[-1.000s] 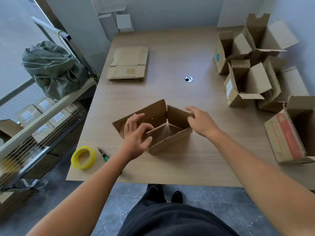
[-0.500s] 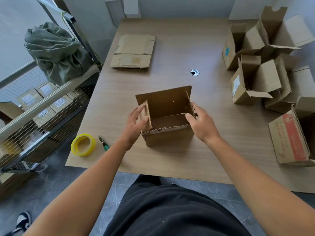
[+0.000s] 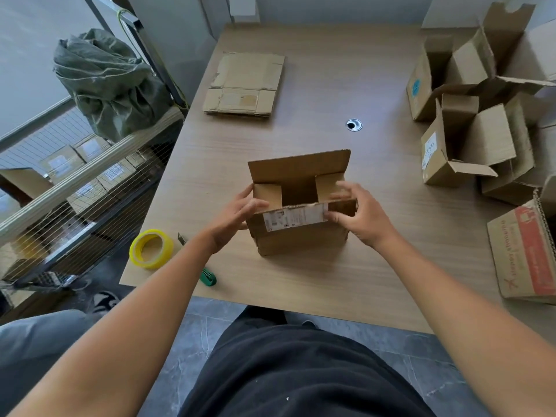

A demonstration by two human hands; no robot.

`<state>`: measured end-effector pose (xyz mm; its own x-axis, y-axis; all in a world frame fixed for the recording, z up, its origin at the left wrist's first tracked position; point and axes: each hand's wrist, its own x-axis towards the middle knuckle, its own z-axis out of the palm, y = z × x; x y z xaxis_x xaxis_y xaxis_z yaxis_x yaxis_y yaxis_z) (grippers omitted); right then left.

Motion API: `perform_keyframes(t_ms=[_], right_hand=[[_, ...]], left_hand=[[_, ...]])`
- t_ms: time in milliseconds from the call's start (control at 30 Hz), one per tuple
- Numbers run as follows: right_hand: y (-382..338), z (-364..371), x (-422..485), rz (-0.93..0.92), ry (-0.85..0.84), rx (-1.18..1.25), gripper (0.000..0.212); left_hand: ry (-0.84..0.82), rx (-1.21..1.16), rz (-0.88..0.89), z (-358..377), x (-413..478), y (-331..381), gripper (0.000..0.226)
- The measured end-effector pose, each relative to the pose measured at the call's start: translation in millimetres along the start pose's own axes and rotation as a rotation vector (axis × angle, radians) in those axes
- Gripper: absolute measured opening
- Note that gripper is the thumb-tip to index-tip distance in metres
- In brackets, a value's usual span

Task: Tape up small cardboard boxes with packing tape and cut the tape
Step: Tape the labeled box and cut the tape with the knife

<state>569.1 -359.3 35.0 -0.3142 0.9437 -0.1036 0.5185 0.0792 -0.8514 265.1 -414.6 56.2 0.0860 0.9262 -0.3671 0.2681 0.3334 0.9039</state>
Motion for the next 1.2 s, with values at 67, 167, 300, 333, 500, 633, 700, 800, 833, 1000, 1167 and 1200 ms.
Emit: perform_keyframes(t_ms=[67,167,300,333,500,633,700,800,833,1000,1167,1200], right_hand=[[4.7,12.9,-0.7,0.008,0.098,0.033,0.084],[11.6,33.9,-5.6,-0.059,0.189,-0.049,0.104],[18.6,47.7,-7.7,-0.080,0.245,-0.096,0.119],[19.8,49.5,-7.6,-0.080,0.261,-0.086,0.121],[23.5,53.5,-5.7,-0.061,0.296,-0.049,0.115],[23.4,58.1,-15.3,0.024,0.369,-0.113,0.073],[23.7,61.2,-20.2,0.042,0.412,-0.069,0.050],[23.2,62.4,-21.8,0.076,0.412,0.120,0.025],[21.4,61.7,-20.7,0.110,0.405,0.196,0.018],[14.2,50.6,-0.7,0.344,0.365,0.596,0.052],[12.5,41.6,6.9,0.591,0.078,0.721,0.042],[13.4,41.4,8.4,0.634,0.067,0.736,0.039]], left_hand=[[0.090,0.119,0.001,2.7,4.9,-7.6,0.069],[0.285,0.279,0.007,8.3,15.1,-12.8,0.090],[0.233,0.350,0.104,8.6,31.6,-6.6,0.121],[0.203,0.343,0.130,7.7,34.4,-4.7,0.120],[0.257,0.232,0.225,10.4,32.0,-13.4,0.058],[0.336,0.233,0.241,29.9,18.7,-35.5,0.025],[0.381,0.221,0.259,36.6,15.2,-42.3,0.015],[0.447,0.099,0.136,40.9,17.7,-46.0,0.022],[0.445,-0.016,0.042,42.0,18.5,-46.3,0.032],[0.251,-0.623,-0.287,39.5,27.3,-47.4,0.082],[0.077,-0.606,-0.415,33.4,32.4,-46.9,0.062],[0.067,-0.629,-0.427,32.9,33.8,-47.0,0.054]])
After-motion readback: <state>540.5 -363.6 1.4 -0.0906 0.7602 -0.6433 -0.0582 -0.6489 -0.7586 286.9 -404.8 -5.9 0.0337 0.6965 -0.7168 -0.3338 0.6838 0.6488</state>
